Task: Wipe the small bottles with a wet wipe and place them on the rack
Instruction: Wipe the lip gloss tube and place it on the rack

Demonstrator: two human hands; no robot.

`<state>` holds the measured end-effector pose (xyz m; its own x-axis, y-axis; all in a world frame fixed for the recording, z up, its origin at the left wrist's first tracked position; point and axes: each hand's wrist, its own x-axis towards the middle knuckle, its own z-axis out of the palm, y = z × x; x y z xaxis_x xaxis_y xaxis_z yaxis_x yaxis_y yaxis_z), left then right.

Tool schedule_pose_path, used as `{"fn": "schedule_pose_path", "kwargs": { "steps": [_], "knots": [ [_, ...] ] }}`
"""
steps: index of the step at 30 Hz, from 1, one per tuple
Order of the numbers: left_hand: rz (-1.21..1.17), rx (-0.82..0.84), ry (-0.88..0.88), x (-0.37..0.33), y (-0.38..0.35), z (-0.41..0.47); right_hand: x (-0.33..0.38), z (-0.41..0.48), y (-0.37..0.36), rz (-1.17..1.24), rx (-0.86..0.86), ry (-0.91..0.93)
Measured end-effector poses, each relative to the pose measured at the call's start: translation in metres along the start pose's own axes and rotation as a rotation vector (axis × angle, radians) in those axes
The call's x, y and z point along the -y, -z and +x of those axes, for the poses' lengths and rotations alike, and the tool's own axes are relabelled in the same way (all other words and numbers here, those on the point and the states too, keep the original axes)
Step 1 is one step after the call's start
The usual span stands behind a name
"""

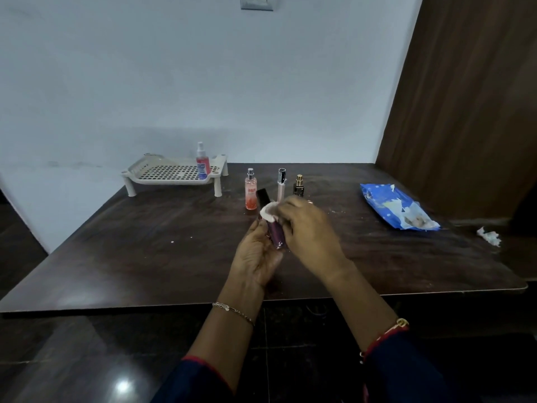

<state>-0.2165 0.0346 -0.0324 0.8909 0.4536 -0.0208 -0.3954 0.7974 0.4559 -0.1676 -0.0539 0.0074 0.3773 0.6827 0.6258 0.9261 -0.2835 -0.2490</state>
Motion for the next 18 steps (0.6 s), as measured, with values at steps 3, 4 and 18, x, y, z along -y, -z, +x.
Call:
{"fn": "schedule_pose_path", "kwargs": {
  "steps": [3, 4, 18],
  "knots": [
    [-0.048, -0.066, -0.031, -0.003, 0.0, 0.006, 0.001, -0.012, -0.002, -0.062, 0.037, 0.056],
    [-0.066, -0.088, -0.035, -0.004, 0.0, 0.008, 0.0, -0.017, -0.003, -0.057, 0.03, 0.072],
    [-0.049, -0.106, -0.056, 0.002, 0.001, 0.008, -0.011, -0.048, 0.005, -0.379, 0.063, 0.316]
  ]
}}
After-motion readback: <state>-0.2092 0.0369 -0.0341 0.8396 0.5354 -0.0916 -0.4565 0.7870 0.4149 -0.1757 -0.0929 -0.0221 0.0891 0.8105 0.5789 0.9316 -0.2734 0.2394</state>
